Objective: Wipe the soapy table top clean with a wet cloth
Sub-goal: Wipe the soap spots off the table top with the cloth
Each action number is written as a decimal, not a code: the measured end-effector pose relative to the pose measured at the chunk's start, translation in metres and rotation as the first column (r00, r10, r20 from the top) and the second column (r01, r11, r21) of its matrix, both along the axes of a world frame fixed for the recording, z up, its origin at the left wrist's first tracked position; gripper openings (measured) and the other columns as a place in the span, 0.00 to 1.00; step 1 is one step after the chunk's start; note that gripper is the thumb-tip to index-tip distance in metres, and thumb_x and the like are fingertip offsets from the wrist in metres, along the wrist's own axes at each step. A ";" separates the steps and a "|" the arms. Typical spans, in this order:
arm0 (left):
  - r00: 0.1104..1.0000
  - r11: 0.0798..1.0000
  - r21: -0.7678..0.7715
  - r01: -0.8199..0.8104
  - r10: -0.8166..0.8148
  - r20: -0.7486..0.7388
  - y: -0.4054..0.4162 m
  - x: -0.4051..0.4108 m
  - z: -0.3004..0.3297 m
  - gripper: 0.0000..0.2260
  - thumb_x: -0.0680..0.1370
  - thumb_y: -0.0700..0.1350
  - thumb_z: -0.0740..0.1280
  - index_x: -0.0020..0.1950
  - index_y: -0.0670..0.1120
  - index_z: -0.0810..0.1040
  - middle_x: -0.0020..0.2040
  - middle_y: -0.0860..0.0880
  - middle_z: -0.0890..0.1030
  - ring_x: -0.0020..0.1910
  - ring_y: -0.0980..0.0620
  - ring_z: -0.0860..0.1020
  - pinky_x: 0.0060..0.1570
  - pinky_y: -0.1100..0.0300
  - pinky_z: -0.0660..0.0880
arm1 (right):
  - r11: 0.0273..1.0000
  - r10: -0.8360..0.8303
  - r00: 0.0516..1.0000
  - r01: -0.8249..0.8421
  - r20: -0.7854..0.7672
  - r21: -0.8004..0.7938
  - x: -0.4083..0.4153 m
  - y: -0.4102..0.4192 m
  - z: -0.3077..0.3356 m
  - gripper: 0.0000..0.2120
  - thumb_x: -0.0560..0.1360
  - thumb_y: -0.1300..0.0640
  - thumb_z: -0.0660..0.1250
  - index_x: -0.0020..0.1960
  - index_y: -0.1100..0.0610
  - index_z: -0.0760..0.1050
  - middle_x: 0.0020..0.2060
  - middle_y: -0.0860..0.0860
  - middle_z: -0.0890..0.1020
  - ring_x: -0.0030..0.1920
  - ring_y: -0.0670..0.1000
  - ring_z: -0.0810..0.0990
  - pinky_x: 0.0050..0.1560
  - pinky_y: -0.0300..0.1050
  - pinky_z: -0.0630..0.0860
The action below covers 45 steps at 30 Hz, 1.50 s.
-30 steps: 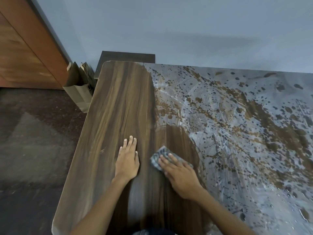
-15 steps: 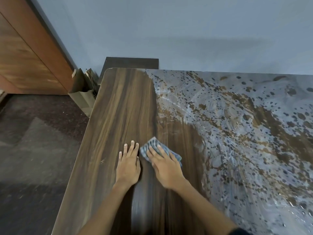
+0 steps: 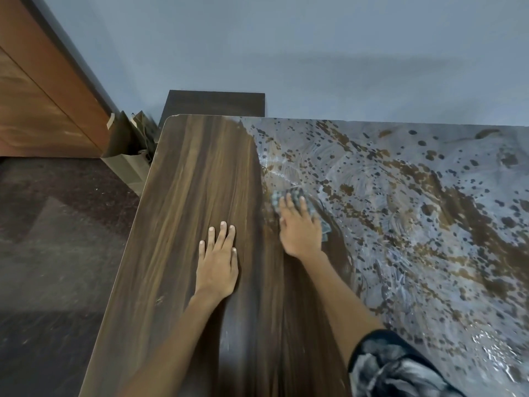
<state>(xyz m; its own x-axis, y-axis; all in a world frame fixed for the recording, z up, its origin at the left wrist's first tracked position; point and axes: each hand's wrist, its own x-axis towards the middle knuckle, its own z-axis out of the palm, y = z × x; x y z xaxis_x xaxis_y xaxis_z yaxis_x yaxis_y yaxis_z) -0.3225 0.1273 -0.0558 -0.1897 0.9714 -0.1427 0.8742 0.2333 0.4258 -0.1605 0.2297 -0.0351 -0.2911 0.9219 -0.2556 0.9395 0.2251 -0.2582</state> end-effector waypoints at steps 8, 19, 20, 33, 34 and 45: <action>1.000 0.999 0.019 0.029 -0.028 -0.010 0.033 -0.012 -0.007 0.22 0.82 0.43 0.50 0.76 0.47 0.52 0.77 0.48 0.50 0.76 0.47 0.46 0.73 0.52 0.46 | 0.959 0.283 0.958 -0.283 -0.046 0.009 0.041 -0.092 0.003 0.23 0.75 0.50 0.53 0.70 0.45 0.67 0.68 0.41 0.70 0.69 0.45 0.65 0.66 0.52 0.69; 0.997 1.000 0.028 -0.006 0.008 -0.072 0.067 -0.005 -0.006 0.22 0.82 0.43 0.50 0.76 0.47 0.53 0.77 0.47 0.52 0.75 0.43 0.46 0.73 0.48 0.48 | 1.000 -0.026 1.000 0.026 0.008 0.017 -0.002 0.064 0.000 0.25 0.82 0.54 0.47 0.77 0.49 0.45 0.76 0.45 0.48 0.75 0.51 0.42 0.73 0.56 0.45; 0.998 1.000 0.026 -0.008 0.010 -0.067 0.072 -0.005 -0.005 0.22 0.82 0.43 0.50 0.76 0.47 0.53 0.77 0.47 0.52 0.75 0.43 0.46 0.73 0.49 0.47 | 0.999 0.038 0.999 -0.038 -0.010 0.024 -0.012 0.057 0.000 0.25 0.82 0.55 0.49 0.77 0.49 0.46 0.76 0.45 0.48 0.75 0.50 0.42 0.73 0.55 0.44; 0.999 0.999 0.037 -0.025 0.024 0.023 0.130 -0.015 -0.005 0.21 0.82 0.48 0.50 0.75 0.48 0.54 0.77 0.48 0.50 0.75 0.44 0.44 0.73 0.50 0.46 | 0.991 -0.117 0.993 0.115 0.028 0.074 0.042 0.079 -0.001 0.23 0.82 0.52 0.47 0.77 0.49 0.49 0.76 0.44 0.53 0.76 0.50 0.47 0.74 0.53 0.53; 0.999 0.999 0.038 -0.028 0.026 0.045 0.133 -0.015 -0.004 0.21 0.82 0.48 0.51 0.75 0.48 0.54 0.77 0.48 0.51 0.75 0.44 0.44 0.72 0.50 0.46 | 0.988 -0.138 0.990 0.136 0.015 0.070 0.029 0.095 -0.002 0.24 0.82 0.52 0.47 0.77 0.50 0.48 0.76 0.45 0.52 0.76 0.50 0.47 0.73 0.54 0.52; 0.990 0.996 0.070 -0.056 0.046 0.133 0.163 -0.025 -0.002 0.22 0.82 0.47 0.54 0.75 0.47 0.55 0.77 0.48 0.52 0.75 0.49 0.46 0.73 0.53 0.47 | 0.965 0.228 0.973 -0.222 -0.030 0.141 0.015 0.033 -0.003 0.23 0.77 0.51 0.54 0.72 0.45 0.63 0.69 0.40 0.66 0.71 0.44 0.60 0.66 0.50 0.62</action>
